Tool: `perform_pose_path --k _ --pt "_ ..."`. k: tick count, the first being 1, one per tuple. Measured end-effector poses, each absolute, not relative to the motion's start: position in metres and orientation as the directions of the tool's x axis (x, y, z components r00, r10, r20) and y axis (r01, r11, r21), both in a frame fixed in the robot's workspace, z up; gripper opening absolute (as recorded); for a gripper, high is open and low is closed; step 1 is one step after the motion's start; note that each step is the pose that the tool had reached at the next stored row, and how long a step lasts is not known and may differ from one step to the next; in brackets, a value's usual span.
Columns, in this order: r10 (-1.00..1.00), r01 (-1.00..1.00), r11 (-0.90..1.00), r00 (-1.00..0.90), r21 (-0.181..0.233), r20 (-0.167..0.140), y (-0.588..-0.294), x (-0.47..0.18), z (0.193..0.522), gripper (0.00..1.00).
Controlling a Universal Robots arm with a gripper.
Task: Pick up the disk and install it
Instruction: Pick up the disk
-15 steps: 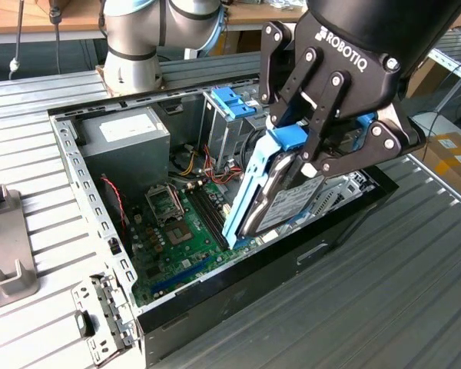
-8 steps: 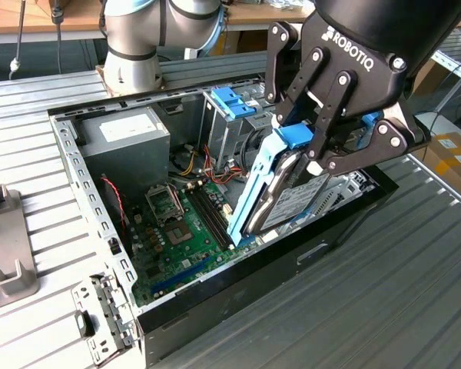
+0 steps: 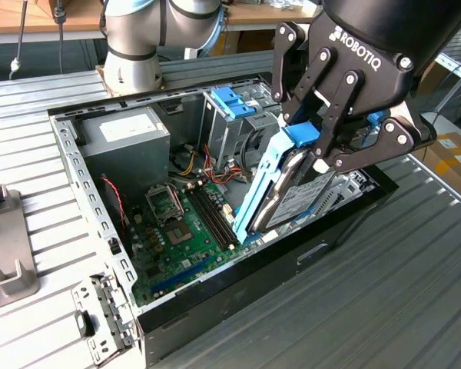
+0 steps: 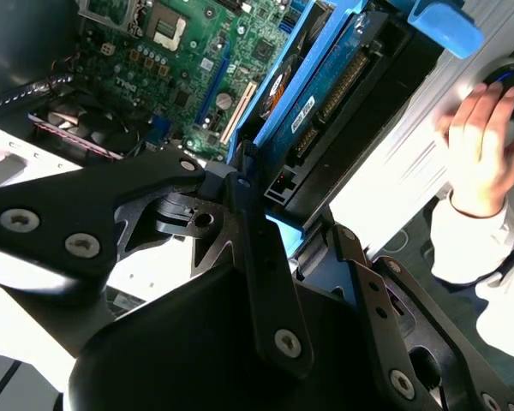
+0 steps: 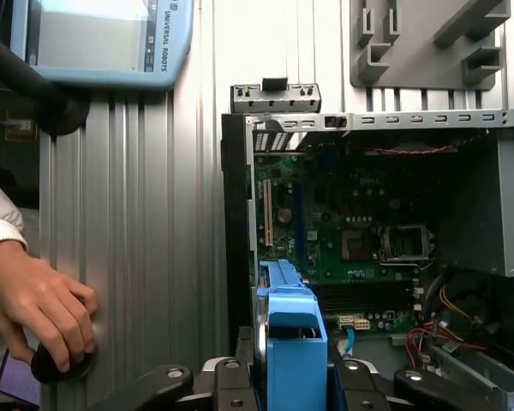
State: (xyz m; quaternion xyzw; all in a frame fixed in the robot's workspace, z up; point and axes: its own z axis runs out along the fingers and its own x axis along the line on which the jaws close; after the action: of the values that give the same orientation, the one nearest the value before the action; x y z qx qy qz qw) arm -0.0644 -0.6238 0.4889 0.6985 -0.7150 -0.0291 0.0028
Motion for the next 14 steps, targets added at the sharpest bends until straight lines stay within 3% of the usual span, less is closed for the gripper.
perform_pose_path --k 14 --pt "-0.999 -0.999 0.022 -0.024 0.046 -0.036 -0.624 -0.051 0.488 0.37"
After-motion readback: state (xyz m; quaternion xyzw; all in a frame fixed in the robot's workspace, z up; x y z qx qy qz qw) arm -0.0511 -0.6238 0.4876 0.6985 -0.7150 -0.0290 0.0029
